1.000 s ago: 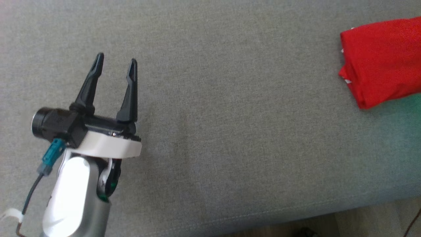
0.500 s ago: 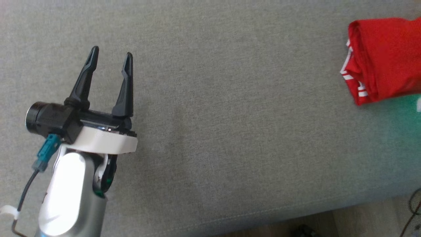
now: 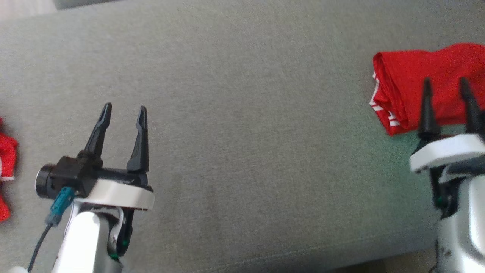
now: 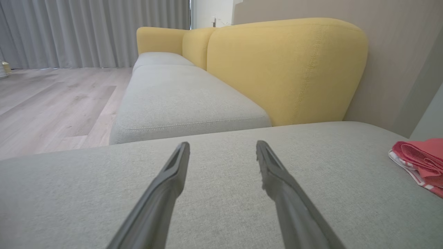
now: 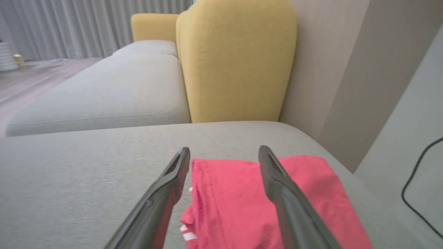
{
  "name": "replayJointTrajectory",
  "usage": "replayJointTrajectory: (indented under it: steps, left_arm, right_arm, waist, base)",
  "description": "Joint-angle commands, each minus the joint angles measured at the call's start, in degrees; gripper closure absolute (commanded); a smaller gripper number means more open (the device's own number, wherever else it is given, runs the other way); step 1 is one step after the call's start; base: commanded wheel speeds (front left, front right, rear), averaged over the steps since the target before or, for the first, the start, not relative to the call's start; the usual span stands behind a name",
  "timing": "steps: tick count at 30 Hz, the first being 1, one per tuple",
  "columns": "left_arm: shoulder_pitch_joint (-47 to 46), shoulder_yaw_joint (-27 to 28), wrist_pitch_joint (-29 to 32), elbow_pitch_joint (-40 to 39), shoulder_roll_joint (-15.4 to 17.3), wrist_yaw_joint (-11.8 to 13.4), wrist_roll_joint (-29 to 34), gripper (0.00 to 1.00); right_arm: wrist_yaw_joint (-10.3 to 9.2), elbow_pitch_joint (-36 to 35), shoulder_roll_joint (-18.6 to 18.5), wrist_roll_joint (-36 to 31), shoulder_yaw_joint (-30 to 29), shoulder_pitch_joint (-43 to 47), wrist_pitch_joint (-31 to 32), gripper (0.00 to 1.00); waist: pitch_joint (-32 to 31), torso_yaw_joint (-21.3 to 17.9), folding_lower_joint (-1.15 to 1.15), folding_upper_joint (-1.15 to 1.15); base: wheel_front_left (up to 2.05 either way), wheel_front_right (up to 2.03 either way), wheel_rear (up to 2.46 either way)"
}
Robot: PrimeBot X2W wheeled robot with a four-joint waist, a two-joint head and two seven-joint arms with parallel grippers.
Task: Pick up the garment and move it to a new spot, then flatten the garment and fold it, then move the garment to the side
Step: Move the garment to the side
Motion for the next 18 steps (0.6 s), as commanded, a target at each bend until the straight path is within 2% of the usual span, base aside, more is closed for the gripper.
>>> replayJointTrajectory:
  steps: [1,11,18]
  left_arm:
    - [-0.24,2.59,-0.3,-1.63,0.48,0.53,-0.29,0.0]
    - [3.29,2.65,-0.3,-0.94,0.12,1.37,-0.39,0.0]
    - [5.55,2.55,-0.3,-0.16,0.26,1.7,-0.7,0.0]
  right_arm:
    - [-0.05,-3.74,0.41,0.95,2.74,0.3,-0.74,0.0]
    - [-0.05,-9.4,1.94,4.12,9.87,8.16,-1.3,0.0]
    - [-0.05,-10.61,2.15,4.36,10.19,12.35,-1.78,0.0]
  waist:
    - [-2.19,1.77,0.0,0.0]
    - [-7.07,7.92,0.0,0.0]
    - [-9.96,10.2,0.0,0.0]
  base:
    - [0.0,0.0,0.0]
    - [0.0,0.0,0.0]
    - [0.0,0.0,0.0]
